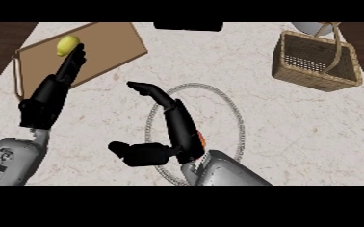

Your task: Pick the squash from the placemat and place it in the basket

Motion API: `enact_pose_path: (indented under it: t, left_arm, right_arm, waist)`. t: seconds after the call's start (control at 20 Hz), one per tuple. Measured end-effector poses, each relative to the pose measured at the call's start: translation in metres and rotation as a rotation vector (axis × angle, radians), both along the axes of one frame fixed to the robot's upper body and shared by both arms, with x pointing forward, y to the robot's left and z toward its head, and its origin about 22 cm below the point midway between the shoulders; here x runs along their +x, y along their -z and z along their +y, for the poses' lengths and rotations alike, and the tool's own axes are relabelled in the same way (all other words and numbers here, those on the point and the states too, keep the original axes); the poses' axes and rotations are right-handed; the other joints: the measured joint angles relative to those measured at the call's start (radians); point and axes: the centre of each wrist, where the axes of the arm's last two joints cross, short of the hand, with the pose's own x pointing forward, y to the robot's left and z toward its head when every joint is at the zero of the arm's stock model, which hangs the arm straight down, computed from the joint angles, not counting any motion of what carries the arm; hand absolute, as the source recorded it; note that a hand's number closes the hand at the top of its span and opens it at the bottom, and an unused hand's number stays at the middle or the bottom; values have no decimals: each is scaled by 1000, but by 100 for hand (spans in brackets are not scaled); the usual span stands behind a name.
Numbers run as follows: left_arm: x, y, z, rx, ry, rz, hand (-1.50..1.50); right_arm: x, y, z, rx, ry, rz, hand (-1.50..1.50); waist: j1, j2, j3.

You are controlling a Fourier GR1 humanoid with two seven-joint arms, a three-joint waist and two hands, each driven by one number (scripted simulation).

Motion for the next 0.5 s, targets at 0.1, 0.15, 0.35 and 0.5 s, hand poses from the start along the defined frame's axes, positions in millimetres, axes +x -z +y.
enact_pose_path:
  t: [0.1, 0.15, 0.35, 0.5]
  left_arm:
    - [-2, 3, 4, 8, -15, 4, 0]
    - [-3, 5, 5, 8, -19, 8, 0]
    - [-4, 8, 7, 10, -31, 14, 0]
    - [-4, 7, 9, 13, -37, 10, 0]
  right_arm:
    - [9, -1, 4, -123, 47, -29, -150]
    - [15, -2, 4, -190, 64, -40, -150]
    - [41, -12, -3, -509, 69, -52, -150]
    - [53, -30, -2, -758, 13, -33, -150]
  waist:
    - [-18, -8, -3]
    - [-25, -11, -5]
    - [-44, -22, -9]
    - [-46, -23, -9]
